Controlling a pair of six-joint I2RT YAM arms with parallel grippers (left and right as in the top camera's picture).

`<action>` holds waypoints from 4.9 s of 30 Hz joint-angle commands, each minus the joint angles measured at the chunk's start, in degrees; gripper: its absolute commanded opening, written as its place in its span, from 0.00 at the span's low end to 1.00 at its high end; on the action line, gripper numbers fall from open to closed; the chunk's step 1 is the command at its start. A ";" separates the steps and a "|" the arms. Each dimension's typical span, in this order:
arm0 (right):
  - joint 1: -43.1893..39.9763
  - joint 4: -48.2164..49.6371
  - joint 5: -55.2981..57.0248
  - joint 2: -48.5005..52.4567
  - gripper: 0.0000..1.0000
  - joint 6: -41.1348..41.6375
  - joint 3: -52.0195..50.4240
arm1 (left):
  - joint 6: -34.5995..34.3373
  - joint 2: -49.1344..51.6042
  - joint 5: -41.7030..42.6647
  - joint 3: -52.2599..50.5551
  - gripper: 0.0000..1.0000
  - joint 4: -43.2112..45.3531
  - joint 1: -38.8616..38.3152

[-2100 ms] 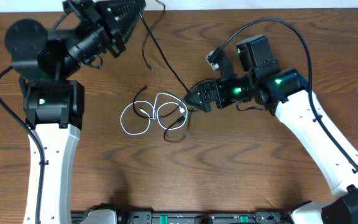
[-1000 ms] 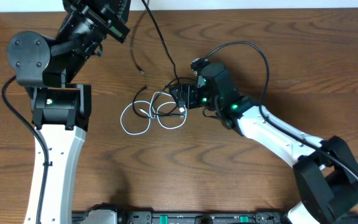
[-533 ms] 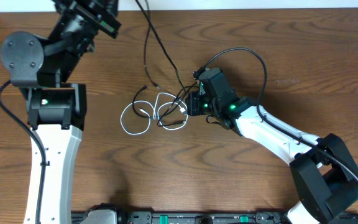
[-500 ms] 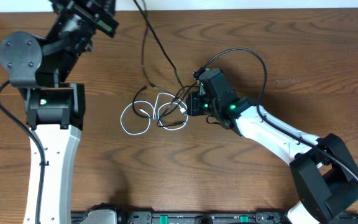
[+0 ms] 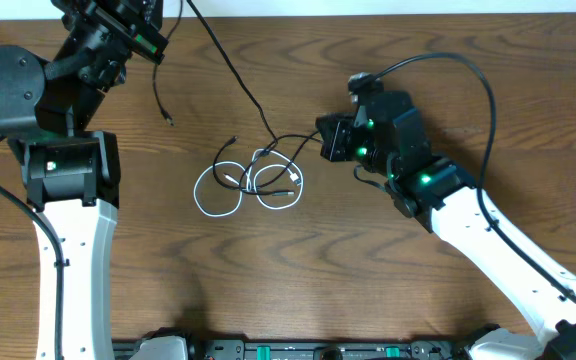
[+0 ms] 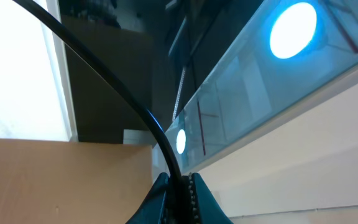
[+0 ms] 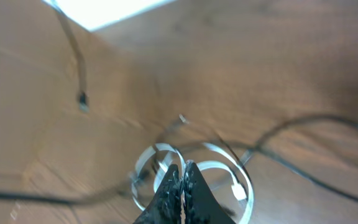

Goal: Untangle cables

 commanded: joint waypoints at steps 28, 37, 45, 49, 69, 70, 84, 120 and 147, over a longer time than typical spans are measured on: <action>6.88 5.92 -0.35 20.50 0.01 13.16 0.07 | -1.16 -0.76 3.41 1.27 0.07 0.42 0.02; 3.65 8.81 -6.12 16.55 0.01 14.23 0.09 | -1.14 -0.76 3.69 1.27 0.07 -1.53 0.02; -1.42 16.98 -5.18 13.31 0.01 14.23 0.09 | -1.20 -0.76 5.95 1.27 0.07 -4.63 0.02; -0.76 18.62 -2.27 13.55 0.01 14.25 0.09 | -1.18 -0.76 6.54 1.27 0.07 -4.66 -0.55; 7.91 17.31 7.82 21.40 0.01 14.05 0.07 | -1.16 -0.76 7.19 1.27 0.08 -4.68 -5.62; 7.91 16.39 7.82 21.42 0.01 14.03 0.07 | -1.16 -0.76 7.17 1.27 0.07 -4.68 -5.62; 8.00 9.29 -2.89 21.55 0.02 14.25 0.07 | 5.68 -0.74 -3.48 1.27 0.07 -11.19 -5.53; 7.26 -6.38 -5.46 21.51 0.01 9.86 0.07 | 20.26 -0.79 -25.70 1.29 0.07 -18.82 1.20; 7.80 -6.10 0.33 21.51 0.84 -2.95 0.07 | 67.91 5.62 -19.21 1.27 0.08 -21.62 -4.20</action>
